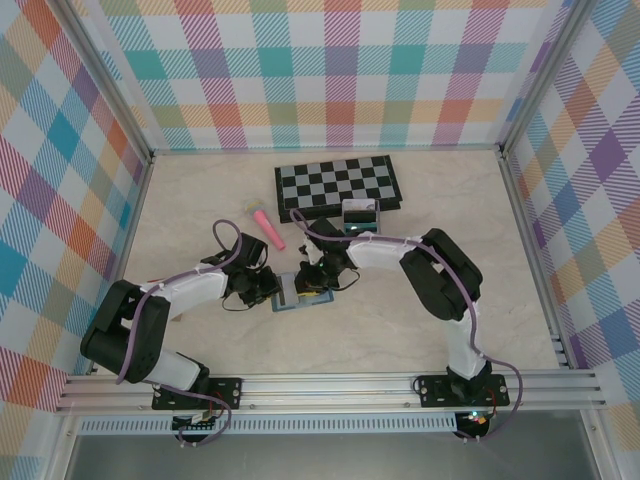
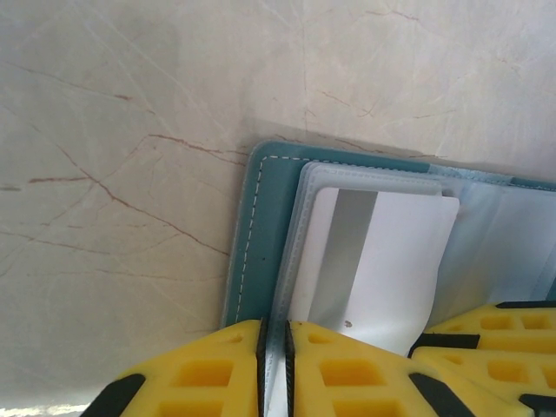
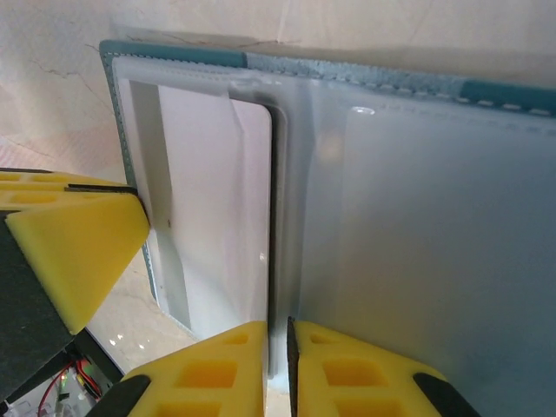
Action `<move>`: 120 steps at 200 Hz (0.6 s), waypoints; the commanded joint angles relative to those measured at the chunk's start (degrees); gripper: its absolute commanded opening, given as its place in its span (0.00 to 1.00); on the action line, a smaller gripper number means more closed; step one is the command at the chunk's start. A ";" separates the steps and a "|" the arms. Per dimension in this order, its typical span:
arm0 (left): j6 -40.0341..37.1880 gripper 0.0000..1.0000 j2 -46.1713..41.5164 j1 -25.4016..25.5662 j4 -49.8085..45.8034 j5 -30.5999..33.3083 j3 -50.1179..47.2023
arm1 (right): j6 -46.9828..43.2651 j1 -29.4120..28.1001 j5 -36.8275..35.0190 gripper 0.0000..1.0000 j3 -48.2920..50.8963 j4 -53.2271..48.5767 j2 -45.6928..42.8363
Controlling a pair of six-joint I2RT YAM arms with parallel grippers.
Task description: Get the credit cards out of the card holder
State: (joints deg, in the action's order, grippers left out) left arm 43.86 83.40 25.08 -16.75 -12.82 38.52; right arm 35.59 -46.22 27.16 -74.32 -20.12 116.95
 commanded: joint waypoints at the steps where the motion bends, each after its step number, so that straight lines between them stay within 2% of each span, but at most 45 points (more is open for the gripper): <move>1: -0.97 0.14 0.36 0.45 -3.68 1.30 -0.47 | 0.27 0.07 1.90 0.15 -1.24 0.49 1.44; 99: -0.88 0.13 0.80 0.49 -3.02 0.54 -0.80 | 1.56 0.03 5.71 0.15 -1.53 4.00 3.38; 120: -0.33 0.11 0.56 0.56 -2.37 0.17 -1.08 | 1.76 0.07 5.43 0.13 -1.35 4.44 3.12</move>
State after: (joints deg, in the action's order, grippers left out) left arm 43.86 83.40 25.08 -16.75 -12.82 38.52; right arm 36.49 -45.78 31.14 -75.00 -18.44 118.48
